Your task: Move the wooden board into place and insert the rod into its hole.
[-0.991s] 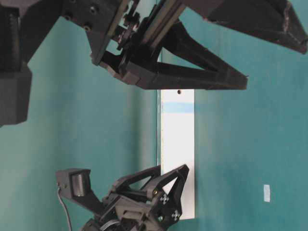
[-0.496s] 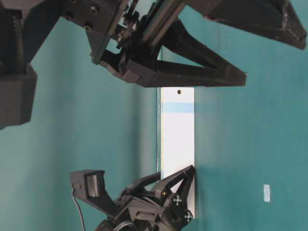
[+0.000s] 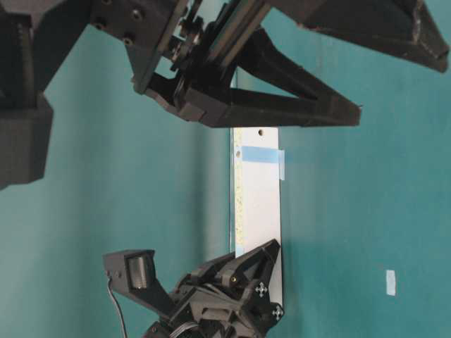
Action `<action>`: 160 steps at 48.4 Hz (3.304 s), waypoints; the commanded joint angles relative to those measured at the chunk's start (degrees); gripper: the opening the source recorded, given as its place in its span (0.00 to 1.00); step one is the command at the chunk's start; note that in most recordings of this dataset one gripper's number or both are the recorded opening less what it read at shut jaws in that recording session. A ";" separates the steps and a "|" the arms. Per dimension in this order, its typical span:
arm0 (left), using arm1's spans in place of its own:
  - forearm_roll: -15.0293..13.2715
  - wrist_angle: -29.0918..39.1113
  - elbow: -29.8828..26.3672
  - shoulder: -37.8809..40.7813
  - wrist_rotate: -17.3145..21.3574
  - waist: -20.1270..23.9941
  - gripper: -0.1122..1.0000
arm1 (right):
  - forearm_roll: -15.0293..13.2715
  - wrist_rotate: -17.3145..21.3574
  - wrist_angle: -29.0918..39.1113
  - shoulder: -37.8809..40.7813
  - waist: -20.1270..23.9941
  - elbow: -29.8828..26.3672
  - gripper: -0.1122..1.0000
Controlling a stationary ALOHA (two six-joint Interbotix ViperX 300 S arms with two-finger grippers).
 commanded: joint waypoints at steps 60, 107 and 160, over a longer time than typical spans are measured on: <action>-0.09 7.47 -5.54 -4.48 -27.51 -25.14 0.29 | -0.09 -0.09 -0.62 -0.88 0.26 -1.32 0.87; -0.09 0.97 -5.80 1.58 -31.11 -27.16 0.29 | -0.09 0.00 -0.70 -0.88 0.26 -1.32 0.87; 0.09 2.46 -5.62 2.20 -27.25 -27.95 0.29 | -0.09 0.00 -0.79 -0.62 0.26 -1.85 0.87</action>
